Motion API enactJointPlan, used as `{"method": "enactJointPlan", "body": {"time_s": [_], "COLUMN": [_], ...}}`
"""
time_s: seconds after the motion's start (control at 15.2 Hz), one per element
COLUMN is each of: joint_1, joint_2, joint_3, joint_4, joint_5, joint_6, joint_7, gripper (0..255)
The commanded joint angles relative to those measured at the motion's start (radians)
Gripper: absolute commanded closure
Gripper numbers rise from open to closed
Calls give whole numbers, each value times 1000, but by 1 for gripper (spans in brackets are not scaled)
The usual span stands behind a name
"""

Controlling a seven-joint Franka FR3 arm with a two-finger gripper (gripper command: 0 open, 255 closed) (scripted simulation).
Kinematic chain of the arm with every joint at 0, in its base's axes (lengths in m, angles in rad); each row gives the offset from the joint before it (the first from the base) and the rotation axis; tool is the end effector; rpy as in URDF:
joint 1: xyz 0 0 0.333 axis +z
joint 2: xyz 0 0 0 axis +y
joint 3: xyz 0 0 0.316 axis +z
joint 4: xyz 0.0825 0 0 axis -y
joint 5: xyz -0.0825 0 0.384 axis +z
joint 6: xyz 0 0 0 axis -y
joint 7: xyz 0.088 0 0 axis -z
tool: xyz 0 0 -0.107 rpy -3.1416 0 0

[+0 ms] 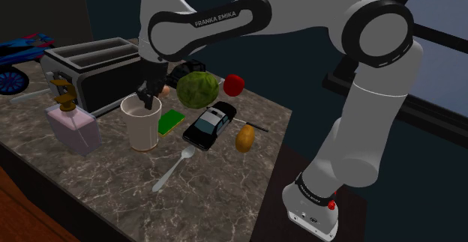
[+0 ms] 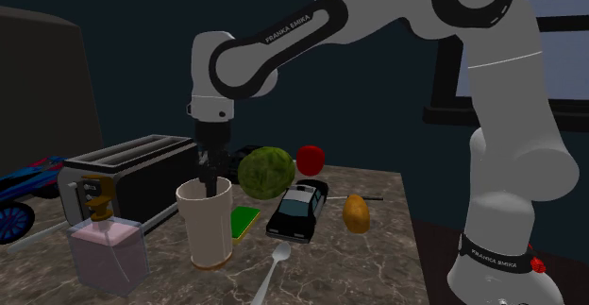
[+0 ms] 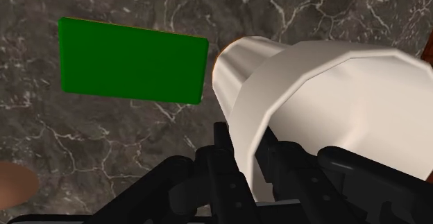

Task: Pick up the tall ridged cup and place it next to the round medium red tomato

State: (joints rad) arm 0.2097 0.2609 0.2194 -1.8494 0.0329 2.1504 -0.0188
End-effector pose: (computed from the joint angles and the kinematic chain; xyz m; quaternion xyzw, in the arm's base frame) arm 0.5709 0.2542 0.3909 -0.9767 -0.2092 -0.0139 0.0457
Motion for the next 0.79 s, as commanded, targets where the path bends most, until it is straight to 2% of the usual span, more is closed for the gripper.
{"method": "enactJointPlan", "body": {"time_s": [0.0, 0.73], "joint_1": [-1, -4], "joint_2": [-9, -52], "joint_3": [0, 3], "joint_4": [11, 104], "joint_5": [2, 9], "joint_6": [-21, -156], "joint_7": [-1, 2], "gripper": [255, 255]}}
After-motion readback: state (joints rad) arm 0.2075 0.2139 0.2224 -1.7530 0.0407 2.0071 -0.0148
